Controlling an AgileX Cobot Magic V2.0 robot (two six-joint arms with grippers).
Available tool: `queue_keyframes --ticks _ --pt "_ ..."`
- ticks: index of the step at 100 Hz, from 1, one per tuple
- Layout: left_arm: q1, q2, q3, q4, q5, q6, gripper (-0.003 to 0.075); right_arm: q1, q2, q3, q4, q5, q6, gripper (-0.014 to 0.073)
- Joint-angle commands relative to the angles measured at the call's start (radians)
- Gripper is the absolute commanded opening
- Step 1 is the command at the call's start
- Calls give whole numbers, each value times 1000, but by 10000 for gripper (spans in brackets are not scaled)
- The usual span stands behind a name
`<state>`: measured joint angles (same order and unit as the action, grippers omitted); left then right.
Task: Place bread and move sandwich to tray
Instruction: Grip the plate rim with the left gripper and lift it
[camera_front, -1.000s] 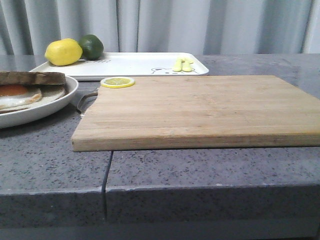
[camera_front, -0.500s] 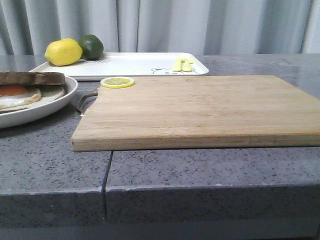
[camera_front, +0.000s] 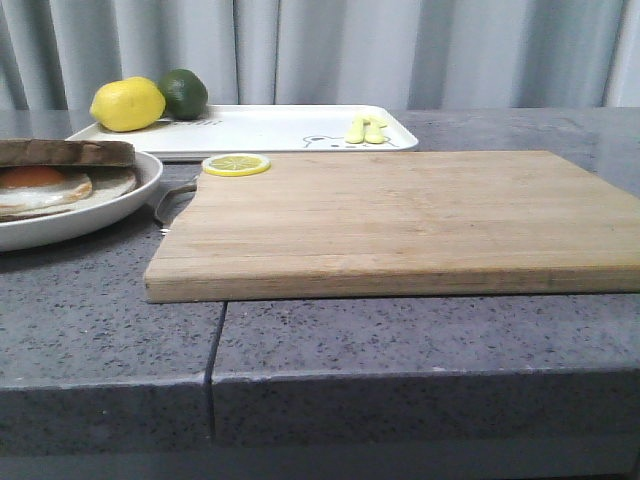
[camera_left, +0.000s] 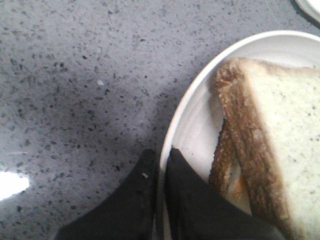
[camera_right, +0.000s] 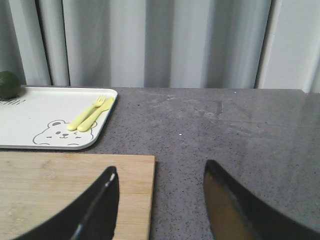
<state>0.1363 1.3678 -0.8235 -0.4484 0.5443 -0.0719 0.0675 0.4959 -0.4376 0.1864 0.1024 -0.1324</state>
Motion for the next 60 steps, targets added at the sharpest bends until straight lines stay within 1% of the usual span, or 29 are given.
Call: queue_keyframes --ticks 1,38,60 --pt "-5 -51 -26 -71 -33 -9 -19 -8 0 -28 -8 -70 -3 395" --pt "-5 -162 -32 -172 -51 -7 -19 -8 0 -28 -7 -70 -3 395" --pt "-5 -153 -77 -306 -63 89 -19 -8 0 -28 -7 -70 -3 395"
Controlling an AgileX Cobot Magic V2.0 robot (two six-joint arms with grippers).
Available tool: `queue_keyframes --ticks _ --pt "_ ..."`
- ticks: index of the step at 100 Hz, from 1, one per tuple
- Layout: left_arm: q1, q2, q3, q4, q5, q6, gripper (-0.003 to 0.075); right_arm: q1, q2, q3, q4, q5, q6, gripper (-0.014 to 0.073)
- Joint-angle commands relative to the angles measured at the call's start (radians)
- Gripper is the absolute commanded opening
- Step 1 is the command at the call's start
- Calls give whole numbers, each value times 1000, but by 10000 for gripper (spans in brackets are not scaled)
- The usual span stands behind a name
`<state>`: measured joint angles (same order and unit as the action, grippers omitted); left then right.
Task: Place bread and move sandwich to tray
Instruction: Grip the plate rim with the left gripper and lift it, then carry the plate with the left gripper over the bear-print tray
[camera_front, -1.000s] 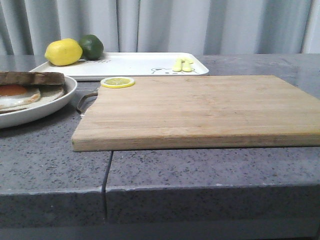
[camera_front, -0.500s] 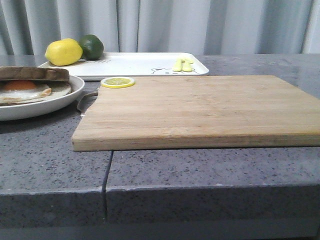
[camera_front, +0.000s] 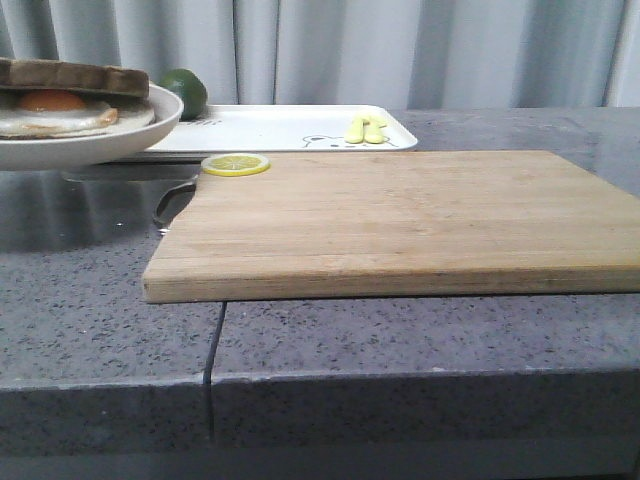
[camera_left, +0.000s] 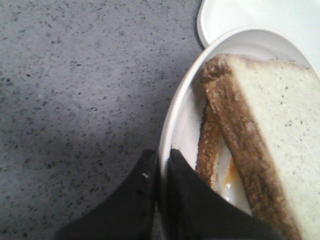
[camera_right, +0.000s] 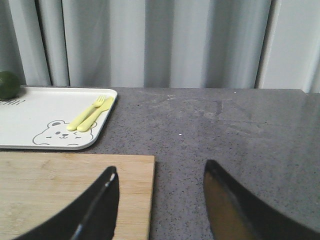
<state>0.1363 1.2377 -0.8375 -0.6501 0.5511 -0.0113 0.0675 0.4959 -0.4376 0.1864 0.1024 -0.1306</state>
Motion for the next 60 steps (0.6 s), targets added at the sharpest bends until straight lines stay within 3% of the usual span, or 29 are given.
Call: queue_keyframes --ticks 1,29,60 --pt "-5 -20 -66 -106 -69 30 -19 -8 0 -28 -7 -70 -4 395" --pt "-16 96 -228 -147 -17 66 -19 -8 0 -28 -7 -70 -4 395" --pt "-106 303 -456 -165 11 93 -19 -8 0 -28 -7 -85 -4 395"
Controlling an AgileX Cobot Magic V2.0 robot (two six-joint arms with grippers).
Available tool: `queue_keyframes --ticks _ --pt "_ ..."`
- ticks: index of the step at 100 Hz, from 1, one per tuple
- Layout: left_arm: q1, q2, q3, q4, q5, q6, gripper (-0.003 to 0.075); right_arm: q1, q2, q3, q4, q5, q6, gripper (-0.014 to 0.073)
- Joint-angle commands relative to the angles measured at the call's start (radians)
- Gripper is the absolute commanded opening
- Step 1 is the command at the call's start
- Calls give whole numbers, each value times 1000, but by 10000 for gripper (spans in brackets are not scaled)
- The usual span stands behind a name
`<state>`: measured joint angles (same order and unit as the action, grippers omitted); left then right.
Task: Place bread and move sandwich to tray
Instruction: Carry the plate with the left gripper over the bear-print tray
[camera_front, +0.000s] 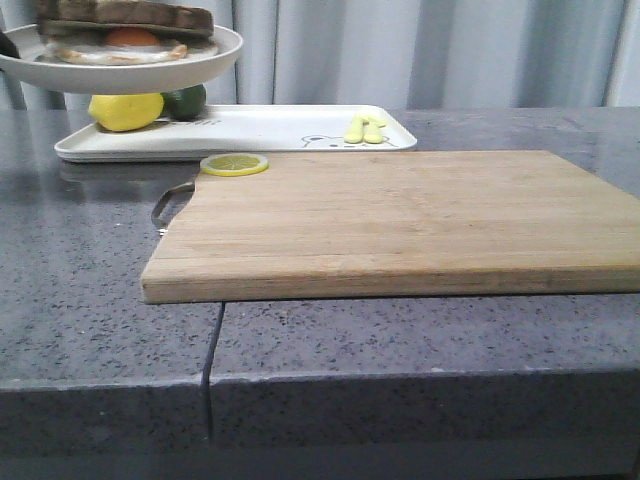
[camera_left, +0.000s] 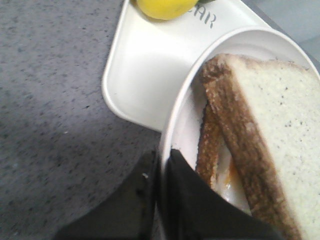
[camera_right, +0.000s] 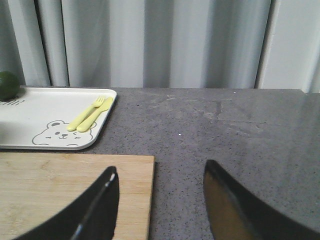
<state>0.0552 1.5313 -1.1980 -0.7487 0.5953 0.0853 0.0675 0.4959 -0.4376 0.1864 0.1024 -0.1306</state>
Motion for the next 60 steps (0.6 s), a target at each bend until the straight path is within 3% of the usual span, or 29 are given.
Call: queue_keyframes --ticks 1,60 --pt "-25 14 -108 -67 -34 -3 -19 -8 0 -28 -7 -88 -4 395" --pt "-74 446 -679 -70 188 9 -20 -8 0 -28 -7 -97 -4 395"
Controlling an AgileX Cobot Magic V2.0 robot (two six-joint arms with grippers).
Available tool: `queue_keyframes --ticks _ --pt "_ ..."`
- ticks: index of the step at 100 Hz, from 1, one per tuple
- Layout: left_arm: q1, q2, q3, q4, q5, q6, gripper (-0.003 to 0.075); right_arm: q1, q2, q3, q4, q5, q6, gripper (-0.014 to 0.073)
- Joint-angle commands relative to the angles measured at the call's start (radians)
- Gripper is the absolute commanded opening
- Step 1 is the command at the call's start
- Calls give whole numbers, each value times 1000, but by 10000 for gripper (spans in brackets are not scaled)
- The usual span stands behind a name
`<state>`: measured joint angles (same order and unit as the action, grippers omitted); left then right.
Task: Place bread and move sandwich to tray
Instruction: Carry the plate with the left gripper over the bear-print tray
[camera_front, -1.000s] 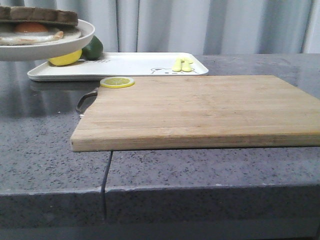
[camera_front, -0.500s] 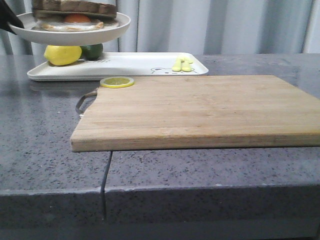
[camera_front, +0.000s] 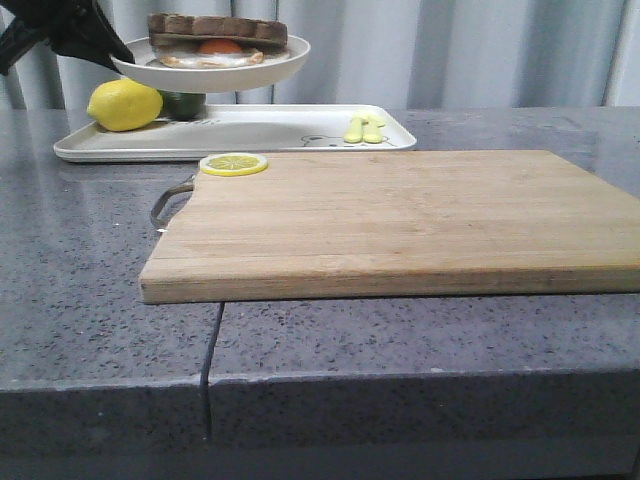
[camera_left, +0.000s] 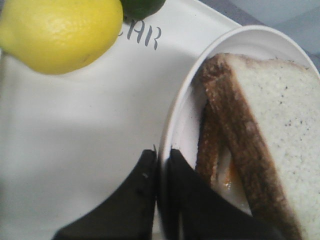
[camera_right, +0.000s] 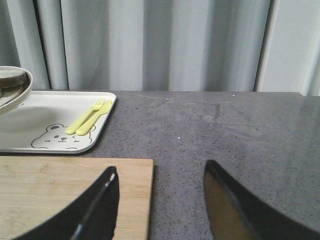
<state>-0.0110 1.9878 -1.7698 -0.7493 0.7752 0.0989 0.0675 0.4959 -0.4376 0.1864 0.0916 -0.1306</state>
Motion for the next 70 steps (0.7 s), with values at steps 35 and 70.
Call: queue_keyframes --ticks 35,70 --pt "-24 121 -281 -70 56 -5 -20 -8 0 -28 -7 -86 -4 395" --pt "-48 151 -307 -59 39 -5 -20 -8 0 -28 -7 -86 -4 395"
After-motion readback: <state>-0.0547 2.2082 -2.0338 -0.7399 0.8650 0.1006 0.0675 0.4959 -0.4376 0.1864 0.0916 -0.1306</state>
